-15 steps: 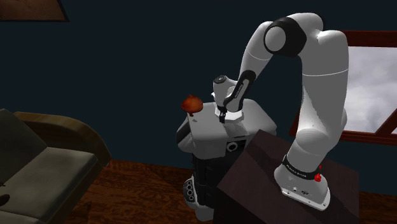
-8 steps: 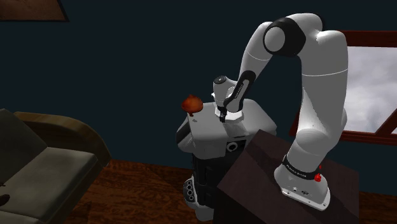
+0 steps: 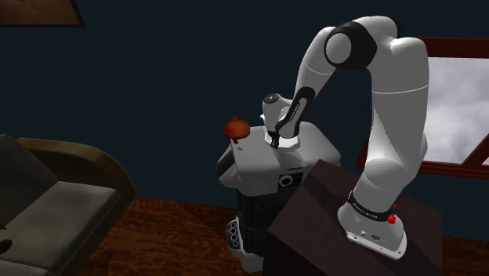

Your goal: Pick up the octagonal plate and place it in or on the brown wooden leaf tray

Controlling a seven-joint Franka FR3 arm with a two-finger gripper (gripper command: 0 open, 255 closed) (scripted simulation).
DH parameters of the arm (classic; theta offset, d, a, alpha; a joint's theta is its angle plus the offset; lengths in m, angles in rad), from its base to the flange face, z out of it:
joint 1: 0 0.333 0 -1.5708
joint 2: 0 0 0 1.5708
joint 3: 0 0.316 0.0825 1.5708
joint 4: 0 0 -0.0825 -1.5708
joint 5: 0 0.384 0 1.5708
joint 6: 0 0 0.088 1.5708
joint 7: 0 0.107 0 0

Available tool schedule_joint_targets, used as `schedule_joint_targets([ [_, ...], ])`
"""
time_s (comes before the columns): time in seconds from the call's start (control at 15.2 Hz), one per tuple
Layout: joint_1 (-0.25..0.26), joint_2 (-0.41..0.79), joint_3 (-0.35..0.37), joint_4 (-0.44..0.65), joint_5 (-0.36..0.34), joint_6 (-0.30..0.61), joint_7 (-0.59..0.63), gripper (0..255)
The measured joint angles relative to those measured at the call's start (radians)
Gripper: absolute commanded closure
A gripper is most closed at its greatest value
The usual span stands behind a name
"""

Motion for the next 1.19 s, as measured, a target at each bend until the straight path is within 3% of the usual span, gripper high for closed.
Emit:
schedule_joint_targets([
  [1.19,-0.025,-0.215,0.047,-0.029,0.118,-0.176,-0.146,255],
])
